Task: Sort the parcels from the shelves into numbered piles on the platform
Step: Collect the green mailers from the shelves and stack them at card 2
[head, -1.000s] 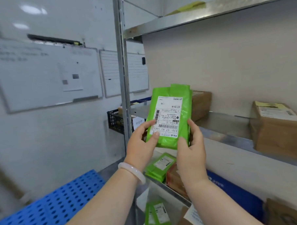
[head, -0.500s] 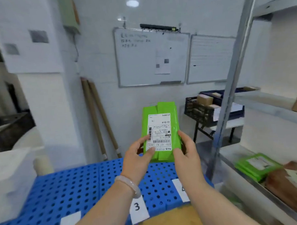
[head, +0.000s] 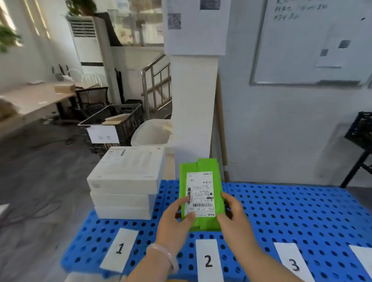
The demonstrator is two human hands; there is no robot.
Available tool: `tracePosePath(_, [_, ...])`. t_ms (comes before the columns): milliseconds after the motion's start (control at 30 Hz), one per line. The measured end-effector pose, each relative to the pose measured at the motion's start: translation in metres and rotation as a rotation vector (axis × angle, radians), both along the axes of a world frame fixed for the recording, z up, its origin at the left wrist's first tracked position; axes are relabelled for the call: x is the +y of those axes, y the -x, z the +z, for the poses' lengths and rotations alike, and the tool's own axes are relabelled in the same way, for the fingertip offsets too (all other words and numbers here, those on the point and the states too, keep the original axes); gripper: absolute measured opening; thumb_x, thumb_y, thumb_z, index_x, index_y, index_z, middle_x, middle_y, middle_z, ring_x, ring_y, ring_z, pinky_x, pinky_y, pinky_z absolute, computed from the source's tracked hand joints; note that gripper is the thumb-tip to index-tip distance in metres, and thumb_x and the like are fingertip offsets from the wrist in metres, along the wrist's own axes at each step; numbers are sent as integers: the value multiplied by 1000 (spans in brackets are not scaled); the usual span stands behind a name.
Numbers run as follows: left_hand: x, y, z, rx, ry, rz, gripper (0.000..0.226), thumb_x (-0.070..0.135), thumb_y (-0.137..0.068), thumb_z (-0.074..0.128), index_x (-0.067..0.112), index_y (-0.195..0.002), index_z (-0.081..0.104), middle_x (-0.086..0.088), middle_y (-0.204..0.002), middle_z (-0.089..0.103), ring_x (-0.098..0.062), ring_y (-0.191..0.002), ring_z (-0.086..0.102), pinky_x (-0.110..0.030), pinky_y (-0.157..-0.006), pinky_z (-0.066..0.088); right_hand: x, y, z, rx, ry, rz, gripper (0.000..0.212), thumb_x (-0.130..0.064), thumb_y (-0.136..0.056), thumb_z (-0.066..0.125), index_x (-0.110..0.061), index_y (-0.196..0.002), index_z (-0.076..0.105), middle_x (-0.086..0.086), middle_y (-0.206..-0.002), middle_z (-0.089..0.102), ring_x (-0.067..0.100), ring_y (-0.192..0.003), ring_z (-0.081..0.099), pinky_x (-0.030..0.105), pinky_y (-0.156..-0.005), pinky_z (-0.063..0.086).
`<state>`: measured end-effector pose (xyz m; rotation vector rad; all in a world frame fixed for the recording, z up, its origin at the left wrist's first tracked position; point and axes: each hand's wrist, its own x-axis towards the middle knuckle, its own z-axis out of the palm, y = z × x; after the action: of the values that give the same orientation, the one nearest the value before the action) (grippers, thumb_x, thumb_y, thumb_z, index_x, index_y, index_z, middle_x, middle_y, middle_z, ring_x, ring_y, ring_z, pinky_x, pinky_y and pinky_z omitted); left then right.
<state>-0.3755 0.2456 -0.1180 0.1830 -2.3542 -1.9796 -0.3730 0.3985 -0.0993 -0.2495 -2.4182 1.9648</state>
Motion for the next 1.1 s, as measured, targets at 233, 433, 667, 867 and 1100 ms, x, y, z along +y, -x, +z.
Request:
tracePosePath(233, [-35,41,-45,-195,11,39,36,14,-91,62,40,-115,57,13,-101,65,-9,-73,58,-27,-66,55,-34,48,-54,-161,-97,29,49,-16,-96,53,-33,-140,39,-10,-131,50,-7,-87,53,13,-59,45])
tracePosePath(433, [-48,94,-80,-346,64,45,42,10,-87,62,40,-116,54,14,-95,66,-14,-75,60,-34,-75,56,-41,110,-98,-298,-152,132,55,-15,-95,53,-34,-143,35,-7,-137,48,-3,-85,54,16,-64,45])
tracePosePath(667, [-56,142,-120,-404,131,58,49,7,-86,62,35,-125,53,11,-115,63,3,-90,60,-8,-64,47,-44,167,-138,-380,-225,256,59,-15,-94,54,-34,-145,31,-7,-142,45,3,-97,53,7,-61,40])
tracePosePath(867, [-67,165,-139,-458,262,-76,57,13,-89,61,30,-141,44,9,-127,56,9,-90,54,1,-68,41,-50,183,-151,-391,-319,299,62,-20,-94,57,-29,-148,29,-4,-150,37,12,-126,45,11,-89,37])
tracePosePath(1100, [-70,165,-127,-337,665,-322,67,42,-91,57,41,-148,22,3,-161,5,-19,-147,8,-32,-120,12,-36,156,-127,-316,-440,220,64,-30,-94,59,-30,-150,27,-6,-155,29,13,-141,29,29,-113,27])
